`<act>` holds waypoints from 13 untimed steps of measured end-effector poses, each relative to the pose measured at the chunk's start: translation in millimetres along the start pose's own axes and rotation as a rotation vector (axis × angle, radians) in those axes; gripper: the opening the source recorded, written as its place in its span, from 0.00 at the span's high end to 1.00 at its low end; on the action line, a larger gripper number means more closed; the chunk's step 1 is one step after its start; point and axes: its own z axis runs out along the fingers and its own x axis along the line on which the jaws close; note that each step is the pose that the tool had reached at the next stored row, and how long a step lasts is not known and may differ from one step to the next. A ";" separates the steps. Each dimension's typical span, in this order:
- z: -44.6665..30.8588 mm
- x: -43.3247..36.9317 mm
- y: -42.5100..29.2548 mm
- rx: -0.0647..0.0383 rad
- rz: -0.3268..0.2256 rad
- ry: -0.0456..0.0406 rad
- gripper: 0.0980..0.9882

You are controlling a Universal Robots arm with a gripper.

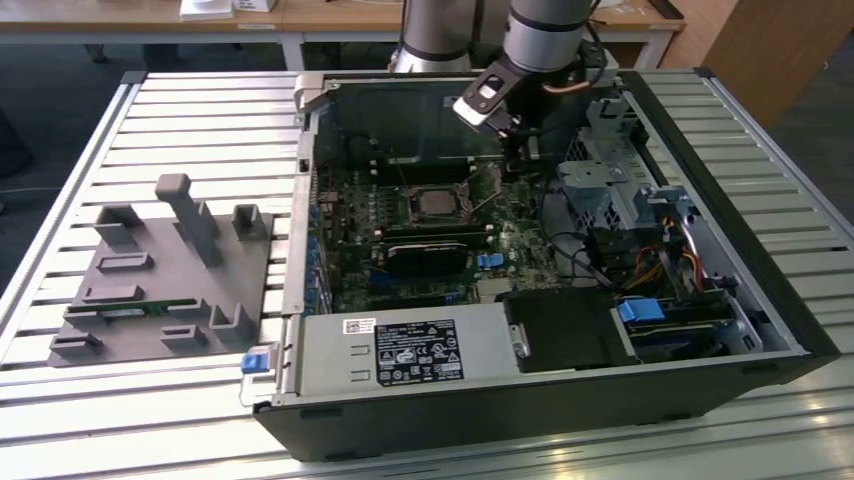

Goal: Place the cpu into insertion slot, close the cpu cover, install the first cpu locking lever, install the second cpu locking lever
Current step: 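Close the cpu cover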

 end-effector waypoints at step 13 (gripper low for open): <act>-0.2 0.1 -10.9 0.000 0.000 0.0001 0.99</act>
